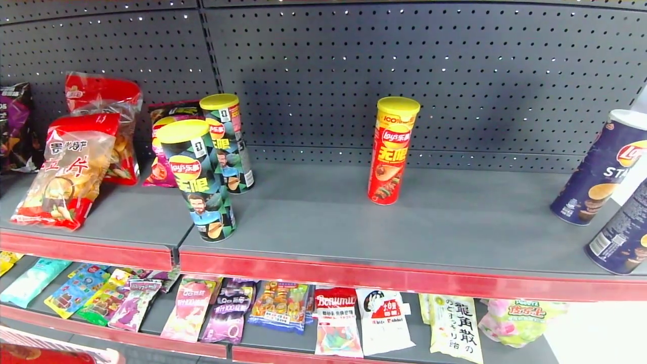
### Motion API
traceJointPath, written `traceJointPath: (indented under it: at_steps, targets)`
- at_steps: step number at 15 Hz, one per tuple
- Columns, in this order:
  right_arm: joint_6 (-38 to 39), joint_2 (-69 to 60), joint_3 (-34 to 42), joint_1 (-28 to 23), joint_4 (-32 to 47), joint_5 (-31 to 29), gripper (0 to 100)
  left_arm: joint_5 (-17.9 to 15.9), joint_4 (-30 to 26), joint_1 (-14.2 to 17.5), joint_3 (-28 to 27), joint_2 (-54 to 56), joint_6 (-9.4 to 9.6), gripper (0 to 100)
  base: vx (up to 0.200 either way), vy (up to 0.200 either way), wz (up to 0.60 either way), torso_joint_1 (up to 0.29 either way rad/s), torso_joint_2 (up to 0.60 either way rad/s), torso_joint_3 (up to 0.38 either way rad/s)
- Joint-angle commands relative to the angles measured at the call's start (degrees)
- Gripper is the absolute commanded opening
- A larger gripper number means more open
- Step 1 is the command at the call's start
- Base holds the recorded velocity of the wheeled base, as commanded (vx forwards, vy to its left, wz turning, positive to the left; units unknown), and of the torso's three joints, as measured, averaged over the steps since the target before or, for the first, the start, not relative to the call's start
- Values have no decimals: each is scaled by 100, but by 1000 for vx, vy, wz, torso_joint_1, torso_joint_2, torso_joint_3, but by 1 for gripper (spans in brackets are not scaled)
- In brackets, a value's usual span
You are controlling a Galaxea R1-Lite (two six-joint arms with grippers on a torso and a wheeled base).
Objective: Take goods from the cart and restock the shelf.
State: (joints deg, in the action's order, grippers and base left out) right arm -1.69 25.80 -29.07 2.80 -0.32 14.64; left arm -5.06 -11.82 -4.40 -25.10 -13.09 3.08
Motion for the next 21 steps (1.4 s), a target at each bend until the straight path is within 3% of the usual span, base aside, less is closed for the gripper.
traceJointPath:
  at_steps: [1, 5, 8, 11, 16, 21]
  targets:
    - [-252, 2826, -1680, 889, -170, 716, 100, -21, 5, -8, -12, -167, -1, 0, 0, 0, 0, 0, 0, 0]
    - [-332, 4663, -1997, 1442, -1506, 970, 100, 5, 22, 1, -12, -97, 8, 0, 0, 0, 0, 0, 0, 0]
    - [-525, 5524, -2269, 1504, -1594, 1524, 100, -4, 22, 1, -4, -53, 26, 0, 0, 0, 0, 0, 0, 0]
    - [-973, 6289, -2709, 1486, -1603, 1691, 100, -4, 14, 1, 5, -79, 131, 0, 0, 0, 0, 0, 0, 0]
    - [-973, 7150, -3306, 1302, -1884, 1761, 100, 5, 14, 1, -12, -97, 140, 0, 0, 0, 0, 0, 0, 0]
    - [-964, 7572, -3799, 1108, -1963, 2306, 100, -30, 14, 1, -4, -97, 175, 0, 0, 0, 0, 0, 0, 0]
